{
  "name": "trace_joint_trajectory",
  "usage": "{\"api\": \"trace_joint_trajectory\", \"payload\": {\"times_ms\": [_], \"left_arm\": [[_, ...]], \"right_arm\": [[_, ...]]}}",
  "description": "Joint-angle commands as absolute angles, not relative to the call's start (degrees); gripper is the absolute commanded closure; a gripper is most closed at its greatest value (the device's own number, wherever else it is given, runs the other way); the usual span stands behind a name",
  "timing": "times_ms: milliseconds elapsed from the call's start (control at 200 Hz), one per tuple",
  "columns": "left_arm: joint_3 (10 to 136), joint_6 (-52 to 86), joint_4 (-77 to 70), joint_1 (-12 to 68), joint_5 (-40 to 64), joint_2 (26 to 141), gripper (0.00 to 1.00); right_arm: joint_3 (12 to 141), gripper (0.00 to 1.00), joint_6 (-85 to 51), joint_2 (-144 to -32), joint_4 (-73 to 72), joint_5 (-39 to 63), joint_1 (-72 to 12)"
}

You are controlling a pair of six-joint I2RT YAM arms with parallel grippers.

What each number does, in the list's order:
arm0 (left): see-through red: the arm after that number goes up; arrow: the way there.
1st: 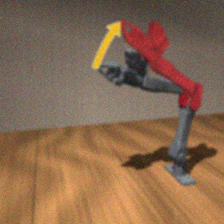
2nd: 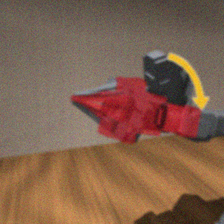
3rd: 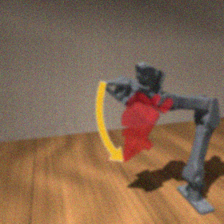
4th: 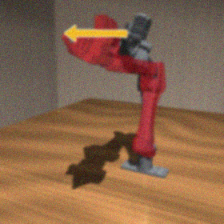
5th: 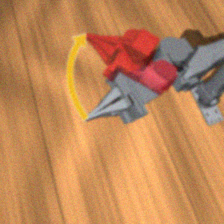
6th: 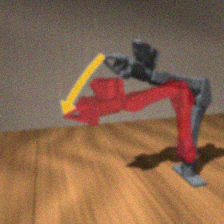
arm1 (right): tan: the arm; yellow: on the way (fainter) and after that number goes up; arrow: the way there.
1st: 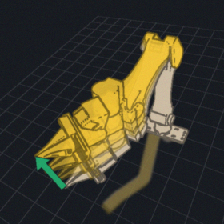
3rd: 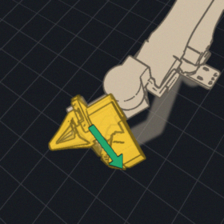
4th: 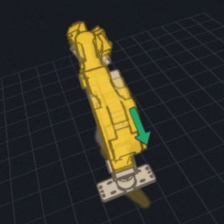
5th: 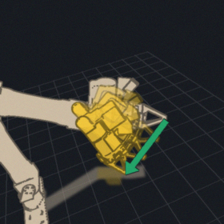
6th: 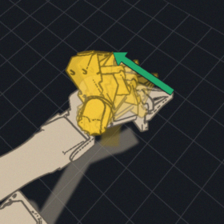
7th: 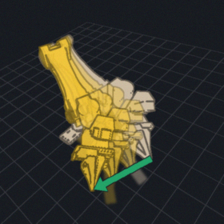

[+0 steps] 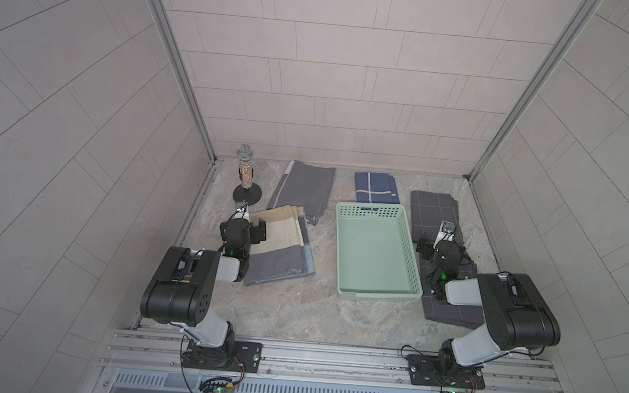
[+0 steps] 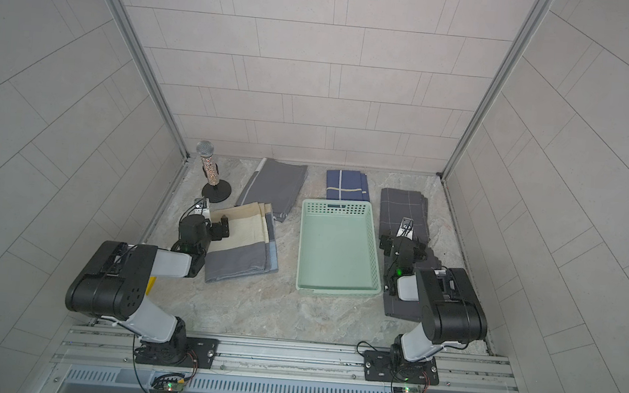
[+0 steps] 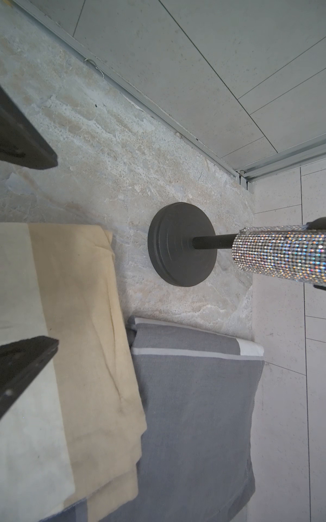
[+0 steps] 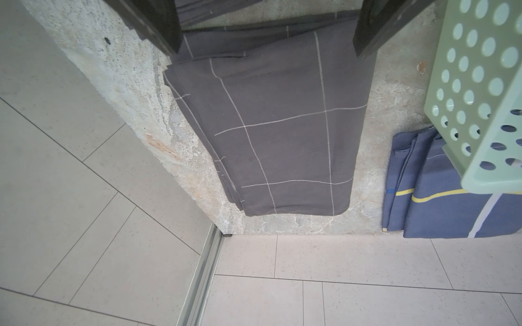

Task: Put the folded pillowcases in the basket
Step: Pick up the pillowcase at the center of the board.

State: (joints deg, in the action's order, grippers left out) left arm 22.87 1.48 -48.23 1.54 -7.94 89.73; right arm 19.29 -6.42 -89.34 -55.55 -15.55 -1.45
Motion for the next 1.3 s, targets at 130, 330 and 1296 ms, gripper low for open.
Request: {"api": "trace_joint_trajectory", "payload": {"times_ms": [130,330,1296], "left_arm": [[22.89,0.92,-50.43,1.93,-8.10,89.61,0.00],[21.53,-3.85,-40.38,9.10,-19.59,70.97,0.00],[57.33,24.01,39.54,12.19,-0.24,57.72,0.69]], "right_arm": [[20.12,0.00,-5.78,-89.64,-56.33,-17.41,-1.95],[25.83,0.00,2.83,-72.75,-37.02,-26.46,-11.91],[56.73,0.51,-24.86,-63.88,29.71,4.99,-31.38]]}}
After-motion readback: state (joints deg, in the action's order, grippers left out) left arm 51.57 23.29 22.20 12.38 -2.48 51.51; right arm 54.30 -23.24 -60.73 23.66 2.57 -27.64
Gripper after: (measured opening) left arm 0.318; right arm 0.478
